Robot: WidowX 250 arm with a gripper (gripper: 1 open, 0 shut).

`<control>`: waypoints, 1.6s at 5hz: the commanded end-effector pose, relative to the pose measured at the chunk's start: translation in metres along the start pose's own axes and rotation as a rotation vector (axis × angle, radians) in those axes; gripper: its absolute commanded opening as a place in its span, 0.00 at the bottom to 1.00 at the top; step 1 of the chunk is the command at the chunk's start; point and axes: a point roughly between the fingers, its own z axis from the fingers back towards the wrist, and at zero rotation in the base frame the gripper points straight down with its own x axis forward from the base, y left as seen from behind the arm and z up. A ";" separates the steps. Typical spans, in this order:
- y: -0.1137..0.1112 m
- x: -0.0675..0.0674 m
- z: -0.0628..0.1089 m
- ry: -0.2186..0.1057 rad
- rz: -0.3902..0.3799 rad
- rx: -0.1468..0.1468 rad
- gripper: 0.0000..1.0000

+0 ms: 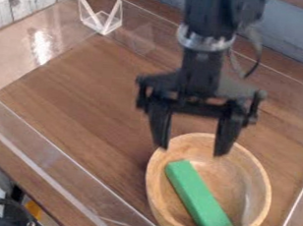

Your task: Remove the green block from inside the brown bowl and put it on the table

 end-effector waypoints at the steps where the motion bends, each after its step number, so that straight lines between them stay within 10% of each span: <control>1: -0.003 -0.006 -0.007 -0.047 0.096 -0.043 1.00; 4: -0.005 -0.009 -0.040 -0.071 0.242 -0.082 1.00; 8: -0.009 0.019 -0.049 -0.054 0.320 -0.082 1.00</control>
